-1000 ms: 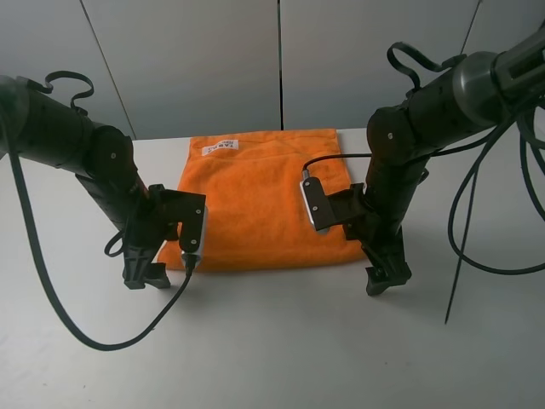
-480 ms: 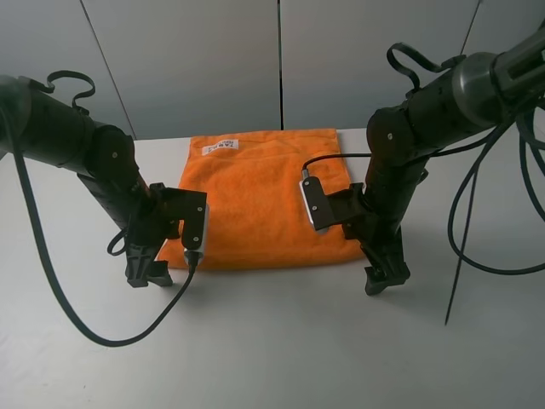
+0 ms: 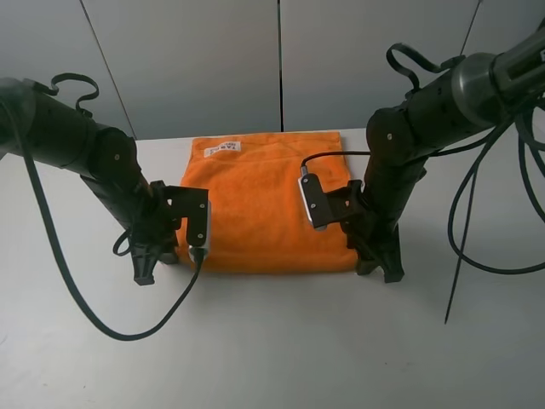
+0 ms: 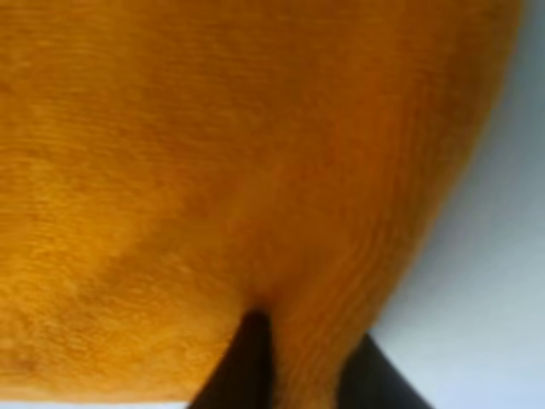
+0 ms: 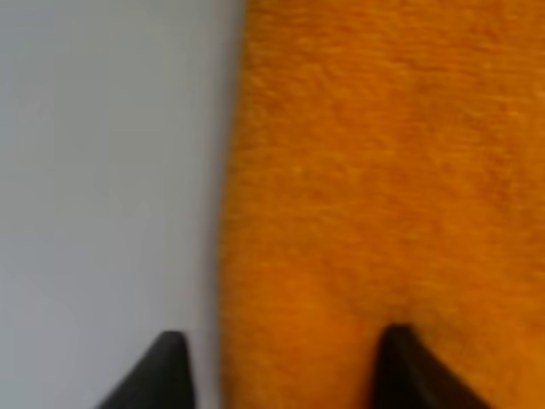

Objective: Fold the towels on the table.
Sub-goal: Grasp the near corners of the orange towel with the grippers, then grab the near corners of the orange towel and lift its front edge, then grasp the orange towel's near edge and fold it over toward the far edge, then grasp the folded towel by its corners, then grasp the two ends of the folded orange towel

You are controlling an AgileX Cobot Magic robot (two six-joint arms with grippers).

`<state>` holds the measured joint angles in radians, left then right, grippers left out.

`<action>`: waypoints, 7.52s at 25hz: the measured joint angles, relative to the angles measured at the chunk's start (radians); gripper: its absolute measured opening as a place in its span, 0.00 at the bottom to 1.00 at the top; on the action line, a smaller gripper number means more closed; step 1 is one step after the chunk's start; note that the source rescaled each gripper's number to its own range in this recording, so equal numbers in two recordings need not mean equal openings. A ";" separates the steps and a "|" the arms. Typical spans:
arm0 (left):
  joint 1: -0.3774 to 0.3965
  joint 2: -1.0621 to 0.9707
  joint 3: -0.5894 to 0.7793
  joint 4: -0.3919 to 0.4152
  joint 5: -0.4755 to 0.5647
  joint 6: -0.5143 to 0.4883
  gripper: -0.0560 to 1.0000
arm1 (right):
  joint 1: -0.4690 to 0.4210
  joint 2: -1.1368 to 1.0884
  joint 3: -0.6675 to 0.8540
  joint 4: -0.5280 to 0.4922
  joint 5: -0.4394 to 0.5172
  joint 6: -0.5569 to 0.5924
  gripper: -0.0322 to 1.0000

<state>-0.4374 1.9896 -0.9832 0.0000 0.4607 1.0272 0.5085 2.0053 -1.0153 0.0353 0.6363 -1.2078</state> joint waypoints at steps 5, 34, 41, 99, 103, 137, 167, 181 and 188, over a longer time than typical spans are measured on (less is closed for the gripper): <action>0.000 0.008 -0.006 0.005 0.006 -0.002 0.06 | 0.000 0.000 0.000 0.002 0.000 0.018 0.04; 0.000 -0.246 0.120 -0.163 0.208 -0.233 0.05 | 0.000 -0.222 0.003 0.238 0.281 0.087 0.04; -0.002 -0.345 0.197 -0.164 0.217 -0.304 0.05 | 0.000 -0.245 0.003 0.297 0.360 0.104 0.04; -0.022 -0.359 0.206 1.231 -0.140 -1.608 0.05 | -0.005 -0.147 -0.144 -0.107 -0.070 0.296 0.03; -0.024 -0.313 0.206 1.404 -0.151 -1.790 0.05 | -0.037 -0.146 -0.144 -0.108 -0.096 0.310 0.03; -0.032 0.034 -0.025 1.772 -0.051 -2.265 0.05 | -0.130 -0.025 -0.146 -0.156 -0.329 0.333 0.03; -0.016 0.049 -0.026 1.750 -0.025 -2.295 0.80 | -0.148 0.004 -0.146 -0.163 -0.350 0.445 0.94; 0.009 -0.021 -0.134 0.851 -0.155 -1.798 0.81 | -0.240 -0.116 -0.168 0.255 -0.055 0.768 0.94; 0.129 -0.014 -0.222 0.173 -0.040 -1.226 0.81 | -0.248 -0.116 -0.172 0.437 -0.014 0.773 0.94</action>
<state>-0.3081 1.9754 -1.2053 0.1726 0.4210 -0.1989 0.2605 1.8898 -1.1876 0.4719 0.6222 -0.4353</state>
